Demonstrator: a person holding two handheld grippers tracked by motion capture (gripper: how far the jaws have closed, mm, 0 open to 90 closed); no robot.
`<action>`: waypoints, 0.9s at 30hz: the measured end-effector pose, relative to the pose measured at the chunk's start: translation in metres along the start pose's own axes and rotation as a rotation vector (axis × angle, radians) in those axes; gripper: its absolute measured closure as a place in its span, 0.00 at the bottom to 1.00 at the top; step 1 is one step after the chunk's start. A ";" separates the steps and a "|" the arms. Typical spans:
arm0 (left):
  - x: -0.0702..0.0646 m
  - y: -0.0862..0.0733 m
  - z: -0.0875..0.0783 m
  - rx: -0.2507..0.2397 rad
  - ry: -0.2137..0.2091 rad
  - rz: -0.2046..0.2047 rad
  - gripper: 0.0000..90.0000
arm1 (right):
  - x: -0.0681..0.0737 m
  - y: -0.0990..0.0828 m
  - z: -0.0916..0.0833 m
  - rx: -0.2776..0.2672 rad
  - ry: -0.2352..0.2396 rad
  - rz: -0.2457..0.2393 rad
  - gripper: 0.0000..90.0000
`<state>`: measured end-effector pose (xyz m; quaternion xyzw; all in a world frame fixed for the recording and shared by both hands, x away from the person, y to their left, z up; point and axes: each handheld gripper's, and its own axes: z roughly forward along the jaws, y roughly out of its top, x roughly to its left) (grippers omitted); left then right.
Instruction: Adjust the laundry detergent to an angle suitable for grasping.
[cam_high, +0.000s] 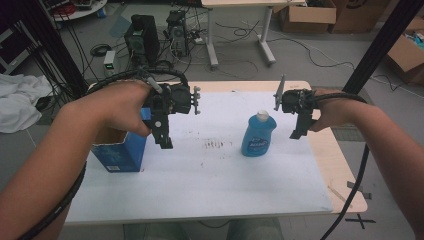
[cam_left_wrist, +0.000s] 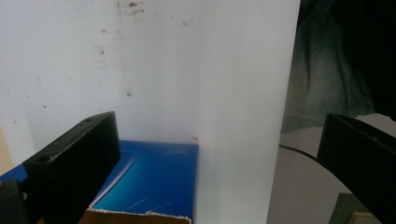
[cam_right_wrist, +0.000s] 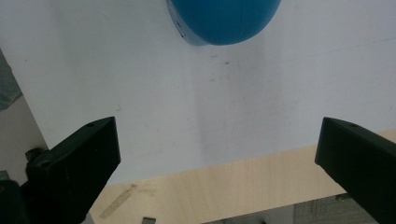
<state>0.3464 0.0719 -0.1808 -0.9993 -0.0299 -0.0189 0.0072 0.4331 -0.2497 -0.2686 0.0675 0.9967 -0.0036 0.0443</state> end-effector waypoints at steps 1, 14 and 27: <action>0.000 0.000 0.000 0.006 0.001 0.003 0.00 | 0.001 0.000 0.000 -0.003 0.000 0.000 0.00; -0.001 -0.002 0.000 -0.019 0.009 -0.007 0.00 | -0.003 -0.001 -0.002 -0.002 -0.004 0.001 0.00; -0.005 -0.006 -0.006 -0.002 0.015 -0.024 0.00 | -0.004 -0.007 -0.014 -0.028 -0.024 0.005 0.00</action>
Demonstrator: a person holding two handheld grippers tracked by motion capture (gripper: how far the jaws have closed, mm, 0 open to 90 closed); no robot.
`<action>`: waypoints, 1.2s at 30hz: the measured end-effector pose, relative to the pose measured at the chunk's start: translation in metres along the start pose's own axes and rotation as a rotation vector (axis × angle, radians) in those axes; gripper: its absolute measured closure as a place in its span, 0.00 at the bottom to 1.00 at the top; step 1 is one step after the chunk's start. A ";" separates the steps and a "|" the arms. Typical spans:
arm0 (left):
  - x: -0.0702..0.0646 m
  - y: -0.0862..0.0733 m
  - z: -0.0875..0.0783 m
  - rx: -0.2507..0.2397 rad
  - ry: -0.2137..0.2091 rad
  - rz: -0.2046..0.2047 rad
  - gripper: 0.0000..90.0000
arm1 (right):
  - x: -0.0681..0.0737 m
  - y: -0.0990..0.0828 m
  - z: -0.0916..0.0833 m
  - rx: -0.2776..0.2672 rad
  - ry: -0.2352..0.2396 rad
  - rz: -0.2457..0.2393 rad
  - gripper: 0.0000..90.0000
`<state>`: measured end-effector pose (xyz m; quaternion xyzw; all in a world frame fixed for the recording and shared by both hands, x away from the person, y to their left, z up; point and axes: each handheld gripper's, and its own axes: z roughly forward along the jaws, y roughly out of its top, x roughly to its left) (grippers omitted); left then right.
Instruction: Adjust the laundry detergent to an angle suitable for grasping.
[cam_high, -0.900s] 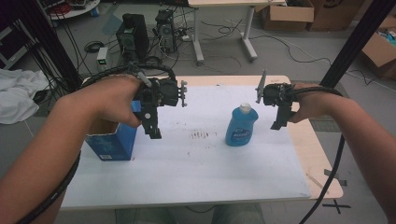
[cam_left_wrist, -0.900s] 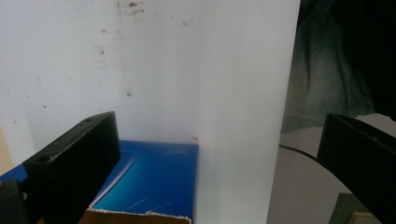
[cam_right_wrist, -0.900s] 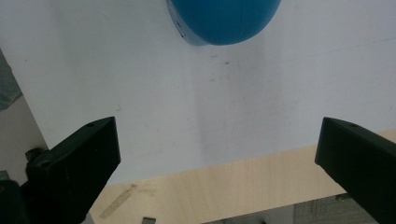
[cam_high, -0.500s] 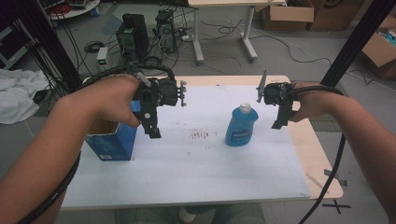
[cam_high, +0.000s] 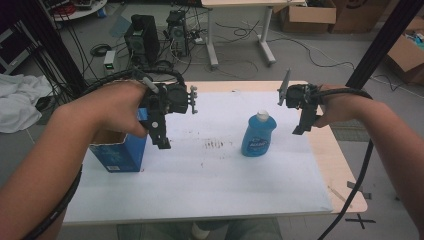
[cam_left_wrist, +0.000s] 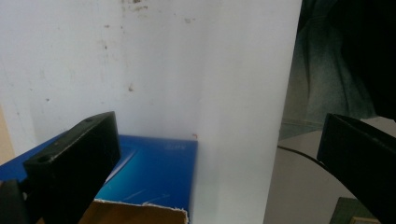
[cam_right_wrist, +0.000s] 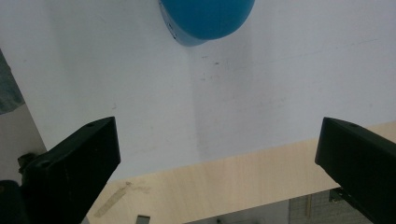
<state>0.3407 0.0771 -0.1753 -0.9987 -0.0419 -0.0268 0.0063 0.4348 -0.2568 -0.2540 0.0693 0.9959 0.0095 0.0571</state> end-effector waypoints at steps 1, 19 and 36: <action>0.000 0.000 0.000 -0.001 0.000 -0.003 0.00 | -0.001 0.001 -0.003 -0.003 -0.002 -0.002 0.00; -0.002 -0.006 -0.003 0.002 0.007 -0.037 0.00 | -0.007 0.050 -0.029 -0.035 -0.039 -0.134 0.00; 0.000 -0.008 0.001 -0.009 0.005 -0.047 0.00 | -0.009 0.075 -0.009 -0.021 -0.025 -0.198 0.00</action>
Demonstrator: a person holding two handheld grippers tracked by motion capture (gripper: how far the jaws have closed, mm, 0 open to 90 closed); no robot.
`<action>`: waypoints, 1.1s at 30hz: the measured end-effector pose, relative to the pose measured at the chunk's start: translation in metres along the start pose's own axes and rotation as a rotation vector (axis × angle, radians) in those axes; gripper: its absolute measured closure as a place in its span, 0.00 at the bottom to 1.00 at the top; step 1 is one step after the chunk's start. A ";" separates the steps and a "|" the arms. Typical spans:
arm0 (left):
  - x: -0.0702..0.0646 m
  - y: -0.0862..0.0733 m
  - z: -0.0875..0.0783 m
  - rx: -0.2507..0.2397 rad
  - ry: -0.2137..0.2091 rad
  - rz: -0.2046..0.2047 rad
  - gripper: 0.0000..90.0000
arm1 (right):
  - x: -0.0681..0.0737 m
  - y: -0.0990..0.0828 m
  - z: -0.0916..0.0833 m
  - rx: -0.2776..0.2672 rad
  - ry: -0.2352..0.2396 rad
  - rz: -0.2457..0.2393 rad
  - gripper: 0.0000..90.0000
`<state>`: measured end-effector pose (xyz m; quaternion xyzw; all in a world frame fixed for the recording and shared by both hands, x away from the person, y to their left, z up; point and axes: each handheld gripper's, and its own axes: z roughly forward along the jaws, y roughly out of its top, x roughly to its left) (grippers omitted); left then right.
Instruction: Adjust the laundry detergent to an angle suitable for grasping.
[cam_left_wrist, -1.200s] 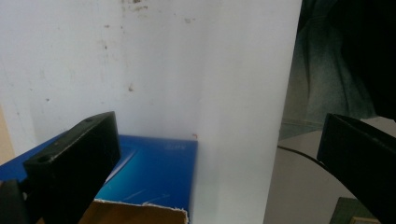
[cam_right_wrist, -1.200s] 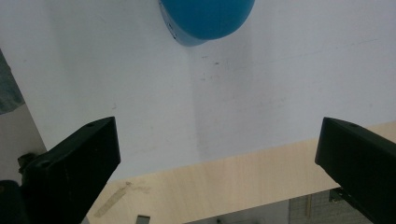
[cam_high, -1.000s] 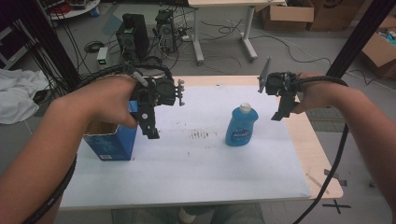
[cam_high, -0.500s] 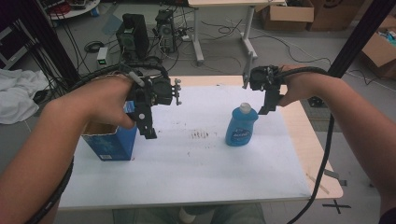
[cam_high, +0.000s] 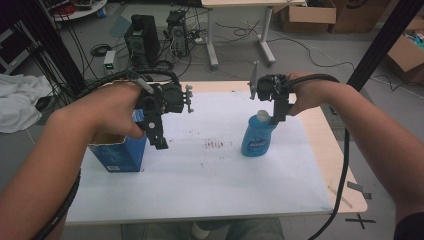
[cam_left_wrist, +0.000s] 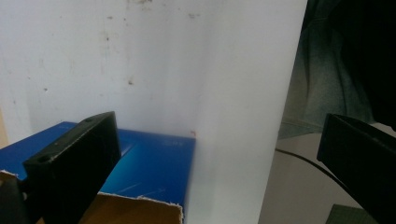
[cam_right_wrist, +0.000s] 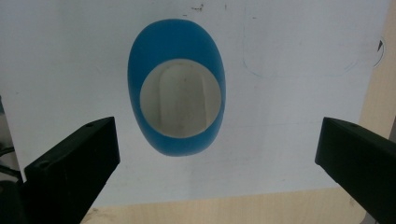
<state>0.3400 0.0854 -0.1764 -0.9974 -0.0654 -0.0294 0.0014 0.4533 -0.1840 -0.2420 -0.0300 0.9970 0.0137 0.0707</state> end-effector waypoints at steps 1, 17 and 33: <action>0.000 0.000 0.000 -0.001 0.002 0.001 0.00 | 0.000 0.001 0.000 0.000 0.000 0.000 0.00; 0.000 0.000 0.004 -0.002 0.000 -0.001 0.00 | 0.006 0.010 0.027 0.007 0.056 -0.022 0.00; -0.001 0.002 0.006 -0.009 0.002 0.012 0.00 | 0.014 0.007 0.050 -0.002 0.090 -0.018 0.00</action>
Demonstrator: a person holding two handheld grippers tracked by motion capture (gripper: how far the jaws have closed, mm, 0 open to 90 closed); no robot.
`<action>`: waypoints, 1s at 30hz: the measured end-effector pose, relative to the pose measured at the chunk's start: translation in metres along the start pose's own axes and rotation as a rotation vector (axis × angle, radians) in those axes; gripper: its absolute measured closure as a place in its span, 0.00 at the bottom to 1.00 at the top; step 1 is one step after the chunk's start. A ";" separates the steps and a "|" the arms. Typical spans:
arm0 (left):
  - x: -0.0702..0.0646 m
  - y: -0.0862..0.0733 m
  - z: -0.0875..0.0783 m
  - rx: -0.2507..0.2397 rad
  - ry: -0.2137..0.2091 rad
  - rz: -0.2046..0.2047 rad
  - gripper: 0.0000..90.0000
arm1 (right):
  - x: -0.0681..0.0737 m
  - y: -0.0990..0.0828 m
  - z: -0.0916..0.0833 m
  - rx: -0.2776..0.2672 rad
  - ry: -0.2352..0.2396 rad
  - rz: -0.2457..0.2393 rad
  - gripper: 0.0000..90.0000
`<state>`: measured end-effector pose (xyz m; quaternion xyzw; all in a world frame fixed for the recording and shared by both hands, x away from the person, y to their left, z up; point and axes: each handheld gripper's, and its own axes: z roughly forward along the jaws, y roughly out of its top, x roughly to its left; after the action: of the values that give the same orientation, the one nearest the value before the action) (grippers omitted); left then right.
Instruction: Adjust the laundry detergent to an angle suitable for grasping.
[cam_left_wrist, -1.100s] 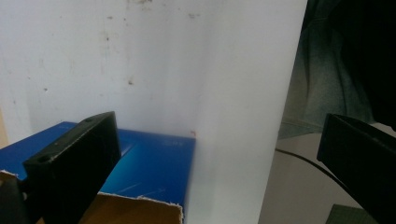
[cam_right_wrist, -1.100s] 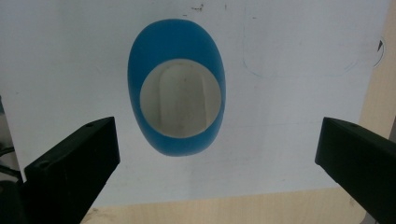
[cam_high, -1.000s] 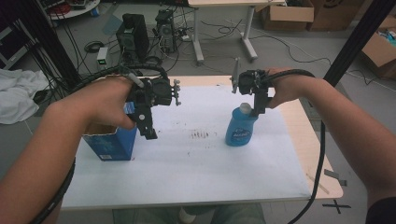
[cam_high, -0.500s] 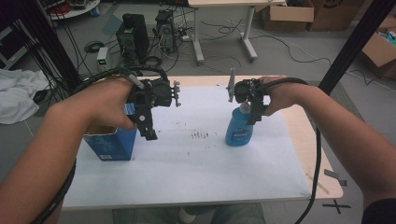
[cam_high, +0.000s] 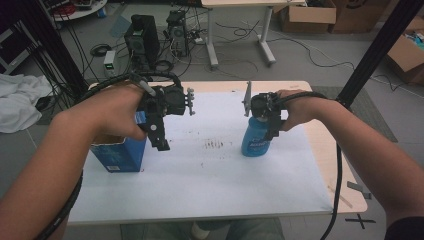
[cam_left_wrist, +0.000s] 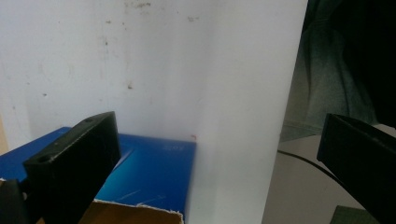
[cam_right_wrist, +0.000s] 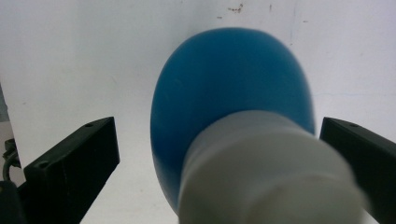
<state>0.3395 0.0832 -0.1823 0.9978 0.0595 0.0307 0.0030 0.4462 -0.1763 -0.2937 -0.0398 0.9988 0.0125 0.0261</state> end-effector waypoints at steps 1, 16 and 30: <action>0.000 0.000 0.000 0.000 0.000 0.000 0.00 | 0.000 0.000 0.000 0.000 0.000 0.000 0.00; 0.001 0.001 0.001 0.000 -0.001 0.002 0.00 | 0.001 -0.003 0.007 -0.024 0.008 -0.010 0.01; 0.003 -0.001 0.000 -0.003 0.003 -0.003 0.00 | 0.000 -0.002 0.007 -0.035 -0.018 -0.020 0.05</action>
<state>0.3422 0.0843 -0.1824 0.9976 0.0608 0.0324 0.0045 0.4468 -0.1783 -0.3011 -0.0499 0.9977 0.0298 0.0344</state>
